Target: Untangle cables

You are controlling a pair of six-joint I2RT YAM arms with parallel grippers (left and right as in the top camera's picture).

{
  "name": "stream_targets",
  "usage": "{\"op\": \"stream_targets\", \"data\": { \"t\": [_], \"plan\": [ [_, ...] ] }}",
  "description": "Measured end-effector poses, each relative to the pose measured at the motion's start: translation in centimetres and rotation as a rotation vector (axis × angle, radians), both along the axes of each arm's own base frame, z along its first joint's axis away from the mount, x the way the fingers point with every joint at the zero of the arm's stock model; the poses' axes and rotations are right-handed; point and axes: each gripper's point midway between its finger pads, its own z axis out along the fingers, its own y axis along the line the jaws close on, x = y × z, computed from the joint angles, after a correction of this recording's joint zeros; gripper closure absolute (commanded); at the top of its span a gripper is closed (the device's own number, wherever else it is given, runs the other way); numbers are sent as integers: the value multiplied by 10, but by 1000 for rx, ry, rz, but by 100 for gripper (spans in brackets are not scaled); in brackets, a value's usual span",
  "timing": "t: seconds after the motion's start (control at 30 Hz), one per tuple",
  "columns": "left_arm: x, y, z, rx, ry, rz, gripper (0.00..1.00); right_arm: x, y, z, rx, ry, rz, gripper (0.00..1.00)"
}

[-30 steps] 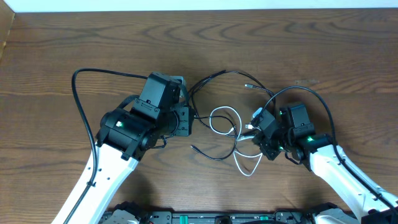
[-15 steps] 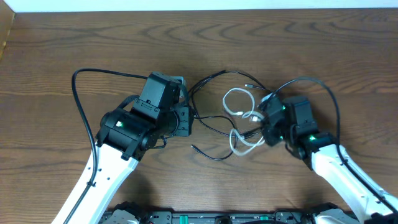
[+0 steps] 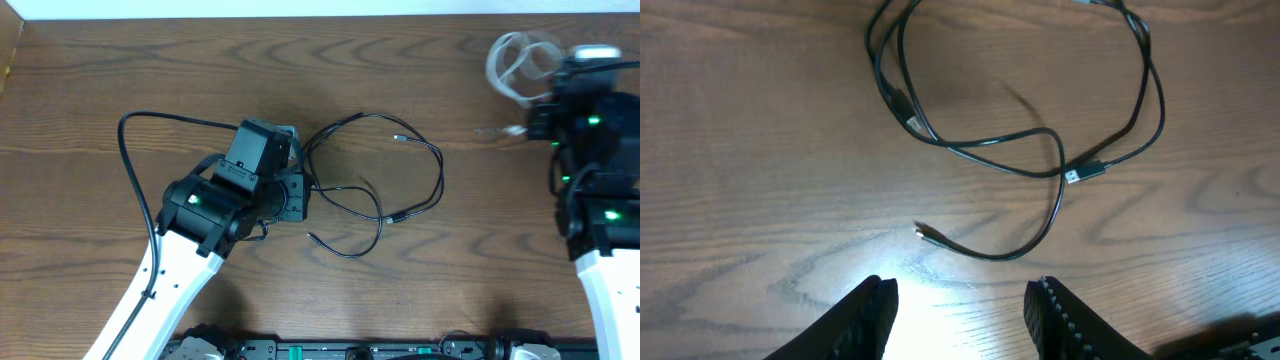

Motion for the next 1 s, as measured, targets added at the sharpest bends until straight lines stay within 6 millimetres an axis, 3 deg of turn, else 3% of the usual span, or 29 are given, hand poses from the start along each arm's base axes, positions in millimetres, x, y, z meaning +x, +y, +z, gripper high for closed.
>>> {"op": "stream_targets", "data": {
  "t": [0.2,0.5,0.83,0.87,0.93,1.0],
  "plan": [
    [-1,0,-2,2,5,0,53,-15,-61,-36,-9,143,-208,99],
    [-1,1,-2,3,6,2,53,-38,-124,-50,-48,205,-452,99],
    [-1,1,-2,5,9,6,53,-63,-193,-90,-14,319,-659,98],
    [-1,1,-2,3,9,9,53,-66,-198,-91,-1,319,-677,93],
    [-1,1,-2,0,12,17,53,-70,-206,-94,35,308,-711,63],
    [-1,1,-2,-2,14,21,53,-71,-210,-96,71,295,-712,39]
  ]
}}
